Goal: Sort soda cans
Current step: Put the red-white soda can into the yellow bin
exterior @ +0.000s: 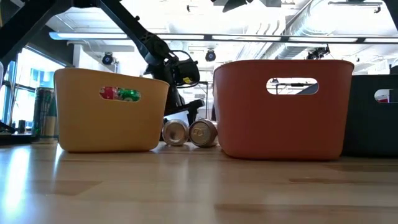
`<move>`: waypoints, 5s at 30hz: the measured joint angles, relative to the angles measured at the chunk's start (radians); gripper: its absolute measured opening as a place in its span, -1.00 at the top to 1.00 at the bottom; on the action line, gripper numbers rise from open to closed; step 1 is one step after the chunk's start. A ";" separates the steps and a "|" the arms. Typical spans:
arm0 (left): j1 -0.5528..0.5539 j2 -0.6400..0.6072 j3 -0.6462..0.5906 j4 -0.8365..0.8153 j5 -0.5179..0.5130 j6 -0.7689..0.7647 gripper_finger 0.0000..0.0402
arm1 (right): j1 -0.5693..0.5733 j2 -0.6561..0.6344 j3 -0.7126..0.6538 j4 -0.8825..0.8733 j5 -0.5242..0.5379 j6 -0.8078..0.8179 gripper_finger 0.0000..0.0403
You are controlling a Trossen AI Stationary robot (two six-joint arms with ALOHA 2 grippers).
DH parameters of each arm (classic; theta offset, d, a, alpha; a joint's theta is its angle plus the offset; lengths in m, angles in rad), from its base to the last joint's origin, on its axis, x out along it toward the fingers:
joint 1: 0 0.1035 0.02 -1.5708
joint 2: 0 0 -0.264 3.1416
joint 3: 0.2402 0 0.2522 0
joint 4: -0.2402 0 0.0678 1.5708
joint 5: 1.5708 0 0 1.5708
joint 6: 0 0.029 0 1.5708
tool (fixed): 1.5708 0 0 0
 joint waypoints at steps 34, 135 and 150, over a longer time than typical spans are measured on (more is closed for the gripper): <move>-0.199 -0.738 -0.004 -0.003 -0.200 1.086 -0.46 | -0.006 0.084 0.001 0.140 -0.307 -0.167 -0.88; -0.325 -0.841 0.027 -0.131 -0.531 1.127 -0.91 | 0.035 0.171 0.011 0.049 -0.254 -0.195 -0.39; -0.280 -1.133 -0.196 -0.139 -0.570 0.563 -0.91 | 0.236 0.371 0.011 0.060 -0.302 -0.267 -0.39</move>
